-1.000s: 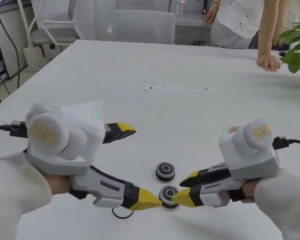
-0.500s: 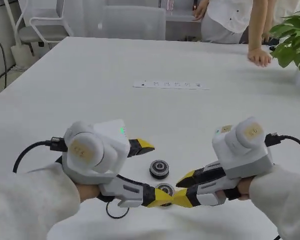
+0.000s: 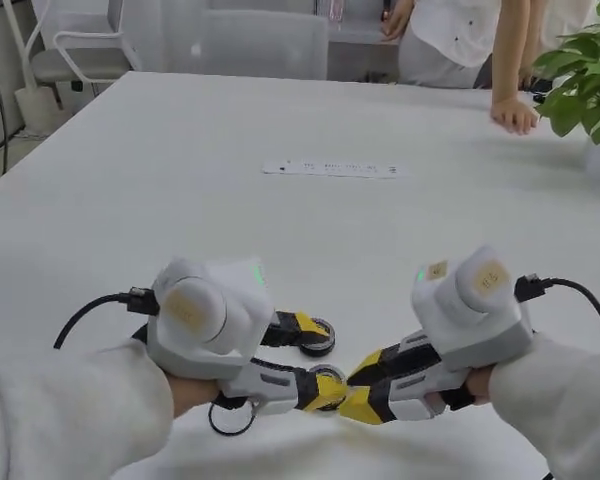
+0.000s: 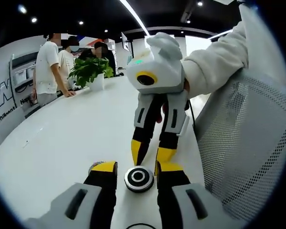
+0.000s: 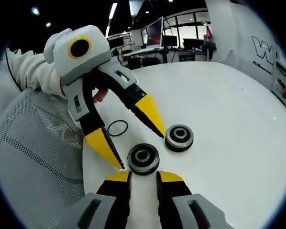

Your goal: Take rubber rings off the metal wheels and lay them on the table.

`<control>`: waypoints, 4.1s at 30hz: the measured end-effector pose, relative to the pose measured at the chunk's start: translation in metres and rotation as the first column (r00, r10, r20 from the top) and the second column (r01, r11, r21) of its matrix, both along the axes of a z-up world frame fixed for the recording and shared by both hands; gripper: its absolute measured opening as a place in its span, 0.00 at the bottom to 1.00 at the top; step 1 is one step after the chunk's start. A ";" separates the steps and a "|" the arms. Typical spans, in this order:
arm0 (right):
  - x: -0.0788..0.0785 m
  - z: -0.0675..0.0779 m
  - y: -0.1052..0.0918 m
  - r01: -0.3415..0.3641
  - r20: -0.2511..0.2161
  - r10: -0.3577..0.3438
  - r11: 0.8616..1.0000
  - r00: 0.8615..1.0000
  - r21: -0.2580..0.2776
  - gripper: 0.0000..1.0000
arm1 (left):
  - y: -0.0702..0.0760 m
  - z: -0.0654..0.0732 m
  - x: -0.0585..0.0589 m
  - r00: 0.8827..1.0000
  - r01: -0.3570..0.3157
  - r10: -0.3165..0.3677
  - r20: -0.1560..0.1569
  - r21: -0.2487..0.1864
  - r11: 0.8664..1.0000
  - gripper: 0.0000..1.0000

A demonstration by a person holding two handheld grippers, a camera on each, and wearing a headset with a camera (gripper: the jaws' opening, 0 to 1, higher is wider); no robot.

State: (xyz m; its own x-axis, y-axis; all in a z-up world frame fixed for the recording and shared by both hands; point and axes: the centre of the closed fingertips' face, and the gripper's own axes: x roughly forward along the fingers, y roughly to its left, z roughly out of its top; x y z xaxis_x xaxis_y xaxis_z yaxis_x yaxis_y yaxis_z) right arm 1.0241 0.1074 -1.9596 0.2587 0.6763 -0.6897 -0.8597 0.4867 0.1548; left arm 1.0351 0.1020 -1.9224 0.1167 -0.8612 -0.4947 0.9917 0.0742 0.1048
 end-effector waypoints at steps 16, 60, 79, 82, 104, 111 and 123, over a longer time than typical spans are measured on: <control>0.002 -0.001 0.003 -0.018 0.038 0.018 1.000 0.999 -0.002 0.18 | 0.004 -0.015 -0.001 0.995 -0.056 0.056 -0.086 0.003 0.998 0.11; 0.006 -0.003 -0.007 0.118 -0.082 -0.117 0.993 0.990 0.014 0.00 | 0.007 -0.015 0.001 0.994 -0.082 0.077 -0.074 -0.056 0.995 0.08; 0.031 0.034 -0.013 0.450 -0.338 -0.348 0.843 0.874 0.295 0.00 | 0.010 -0.016 0.003 0.994 -0.090 0.086 -0.071 -0.054 0.994 0.07; 0.031 0.021 -0.026 0.430 -0.266 -0.370 0.875 0.890 0.221 0.00 | 0.010 -0.016 0.004 0.994 -0.090 0.086 -0.071 -0.056 0.994 0.07; 0.007 -0.001 0.007 0.032 0.033 -0.032 0.999 0.999 0.017 0.21 | 0.009 -0.016 0.004 0.994 -0.091 0.086 -0.072 -0.058 0.994 0.07; 0.005 0.001 0.003 0.015 0.037 -0.015 1.000 0.999 -0.002 0.18 | 0.009 -0.016 0.004 0.993 -0.093 0.088 -0.076 -0.060 0.994 0.07; 0.005 0.000 -0.002 0.018 0.035 -0.017 1.000 0.999 -0.025 0.00 | 0.010 -0.016 0.004 0.992 -0.102 0.097 -0.082 -0.064 0.993 0.08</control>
State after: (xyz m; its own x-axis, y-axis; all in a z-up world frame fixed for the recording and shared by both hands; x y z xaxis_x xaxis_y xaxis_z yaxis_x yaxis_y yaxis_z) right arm 1.0295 0.1055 -1.9600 0.2946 0.6541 -0.6967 -0.8558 0.5049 0.1122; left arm 1.0395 0.1123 -1.9380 0.1670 -0.8793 -0.4460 0.9839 0.1775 0.0185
